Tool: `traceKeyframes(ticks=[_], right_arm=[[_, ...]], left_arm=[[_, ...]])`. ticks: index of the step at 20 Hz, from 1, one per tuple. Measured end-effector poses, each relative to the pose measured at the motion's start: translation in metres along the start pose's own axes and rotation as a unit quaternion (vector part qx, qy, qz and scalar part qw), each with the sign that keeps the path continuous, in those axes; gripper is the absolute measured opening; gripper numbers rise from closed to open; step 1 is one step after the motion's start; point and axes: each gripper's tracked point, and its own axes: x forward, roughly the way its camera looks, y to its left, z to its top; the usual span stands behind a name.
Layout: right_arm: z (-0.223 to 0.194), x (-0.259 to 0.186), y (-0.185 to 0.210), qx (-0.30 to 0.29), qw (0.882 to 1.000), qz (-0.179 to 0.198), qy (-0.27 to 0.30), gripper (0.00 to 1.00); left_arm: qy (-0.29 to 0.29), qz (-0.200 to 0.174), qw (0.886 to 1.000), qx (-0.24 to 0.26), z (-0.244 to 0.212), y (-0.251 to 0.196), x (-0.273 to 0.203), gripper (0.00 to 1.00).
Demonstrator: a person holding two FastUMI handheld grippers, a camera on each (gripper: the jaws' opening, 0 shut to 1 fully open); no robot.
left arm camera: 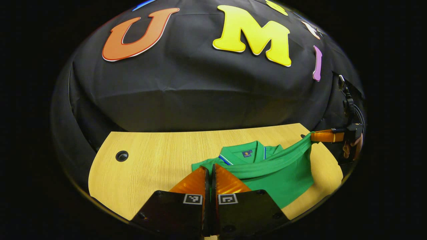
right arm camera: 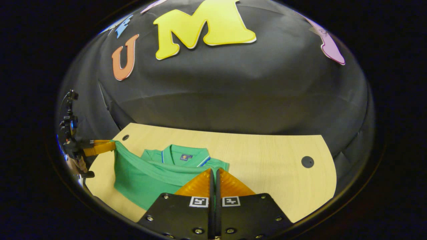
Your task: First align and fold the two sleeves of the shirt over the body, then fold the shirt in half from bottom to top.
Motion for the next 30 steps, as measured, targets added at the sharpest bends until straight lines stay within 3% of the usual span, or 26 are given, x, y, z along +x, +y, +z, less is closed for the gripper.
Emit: traceKeyframes(ticks=[3, 4, 8, 9, 10, 12, 14, 16, 19, 20, 24, 30], right_arm=[[-0.001, 0.029, -0.006, 0.004, 1.000, -0.009, -0.012, 0.04], [-0.004, 0.040, -0.007, 0.003, 1.000, -0.011, -0.013, 0.01], [-0.016, 0.077, -0.015, -0.013, 1.000, -0.027, -0.009, 0.01], [-0.022, 0.084, -0.019, -0.018, 0.999, -0.035, -0.004, 0.01], [-0.028, 0.090, -0.023, -0.022, 0.999, -0.043, 0.004, 0.01], [-0.037, 0.098, -0.027, -0.025, 0.998, -0.047, 0.014, 0.01], [-0.039, 0.098, -0.028, -0.020, 0.998, -0.048, 0.017, 0.08], [-0.033, 0.092, -0.030, -0.020, 0.998, -0.056, 0.011, 0.38], [-0.023, 0.079, -0.034, -0.023, 0.997, -0.075, -0.003, 0.86], [-0.017, 0.072, -0.034, -0.025, 0.996, -0.080, -0.010, 0.88], [0.004, 0.025, -0.022, -0.038, 0.995, -0.086, -0.041, 0.89], [0.041, -0.102, -0.002, -0.047, 0.987, -0.100, -0.116, 0.89]], left_arm=[[-0.022, 0.022, 0.999, 0.010, 0.002, 0.008, 0.025, 0.04], [-0.026, 0.025, 0.999, 0.014, 0.000, 0.010, 0.034, 0.04], [-0.013, 0.034, 0.999, 0.018, -0.023, 0.017, 0.069, 0.04], [-0.006, 0.036, 0.999, 0.014, -0.031, 0.019, 0.075, 0.11], [0.003, 0.039, 0.999, 0.011, -0.038, 0.019, 0.080, 0.04], [0.017, 0.058, 0.998, 0.008, -0.051, 0.028, 0.083, 0.05], [0.011, 0.066, 0.998, -0.009, -0.052, 0.030, 0.084, 0.10], [0.005, 0.078, 0.997, -0.017, -0.049, 0.033, 0.076, 0.24], [-0.003, 0.083, 0.996, -0.029, -0.041, 0.030, 0.066, 0.81], [-0.007, 0.088, 0.996, -0.029, -0.038, 0.032, 0.060, 1.00], [-0.033, 0.094, 0.994, -0.038, -0.007, 0.027, 0.024, 0.98], [-0.088, 0.107, 0.989, -0.053, 0.049, 0.010, -0.080, 0.98]])
